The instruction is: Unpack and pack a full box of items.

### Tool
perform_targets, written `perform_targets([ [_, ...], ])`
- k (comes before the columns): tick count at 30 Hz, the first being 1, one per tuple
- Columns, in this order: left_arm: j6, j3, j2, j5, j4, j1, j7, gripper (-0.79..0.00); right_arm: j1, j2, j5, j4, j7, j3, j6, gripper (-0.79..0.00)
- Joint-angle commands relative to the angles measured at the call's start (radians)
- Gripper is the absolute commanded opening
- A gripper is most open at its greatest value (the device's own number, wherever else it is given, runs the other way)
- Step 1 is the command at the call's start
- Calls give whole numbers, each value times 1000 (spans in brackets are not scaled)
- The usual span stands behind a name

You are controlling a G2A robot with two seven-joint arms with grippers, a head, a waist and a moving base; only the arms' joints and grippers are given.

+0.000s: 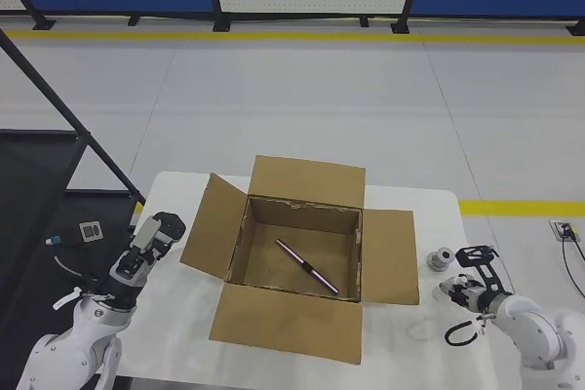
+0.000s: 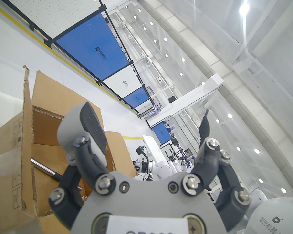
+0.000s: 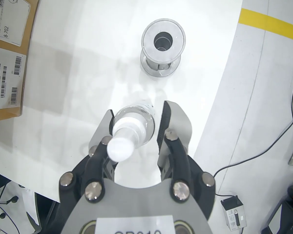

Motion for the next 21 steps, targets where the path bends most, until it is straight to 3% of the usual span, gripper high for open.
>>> perform_targets([
  [1, 0, 0, 0, 0, 0, 0, 0, 0, -1, 2, 8, -6, -4, 2, -5, -785],
  [6, 0, 0, 0, 0, 0, 0, 0, 0, -25, 9, 22, -83, -39, 22, 14, -785],
  [13, 0, 0, 0, 0, 0, 0, 0, 0, -95, 8, -25, -341, -118, 19, 152, -785],
  [21, 0, 0, 0, 0, 0, 0, 0, 0, -100, -1, -48, -529, -295, -122, 171, -785],
])
